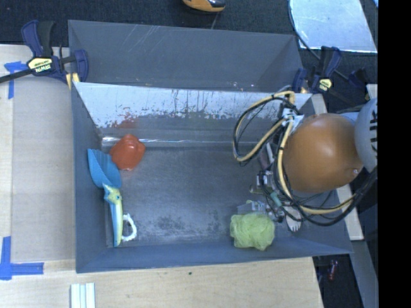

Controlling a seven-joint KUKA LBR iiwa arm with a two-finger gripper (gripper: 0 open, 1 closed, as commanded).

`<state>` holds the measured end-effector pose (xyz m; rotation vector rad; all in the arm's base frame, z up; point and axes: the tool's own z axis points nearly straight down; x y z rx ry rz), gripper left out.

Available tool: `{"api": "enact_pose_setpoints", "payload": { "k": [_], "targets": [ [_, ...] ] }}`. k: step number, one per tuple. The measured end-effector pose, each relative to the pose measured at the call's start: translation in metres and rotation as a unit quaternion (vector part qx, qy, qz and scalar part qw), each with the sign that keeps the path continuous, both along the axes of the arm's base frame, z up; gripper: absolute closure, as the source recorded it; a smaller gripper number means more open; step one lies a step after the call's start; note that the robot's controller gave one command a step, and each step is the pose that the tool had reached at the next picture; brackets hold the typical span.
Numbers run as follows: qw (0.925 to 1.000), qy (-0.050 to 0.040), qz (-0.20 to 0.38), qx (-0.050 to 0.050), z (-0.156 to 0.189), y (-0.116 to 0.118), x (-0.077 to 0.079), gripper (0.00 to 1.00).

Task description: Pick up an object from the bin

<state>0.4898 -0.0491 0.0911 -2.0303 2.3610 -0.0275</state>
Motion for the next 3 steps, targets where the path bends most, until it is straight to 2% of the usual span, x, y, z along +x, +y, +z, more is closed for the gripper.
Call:
{"api": "enact_pose_setpoints", "payload": {
  "k": [2,3],
  "targets": [
    [1.0,0.001,0.0,0.0,0.04,0.0,0.0,1.0],
    [1.0,0.0025,-0.001,0.001,0.079,0.001,-0.001,1.0]
  ]
}}
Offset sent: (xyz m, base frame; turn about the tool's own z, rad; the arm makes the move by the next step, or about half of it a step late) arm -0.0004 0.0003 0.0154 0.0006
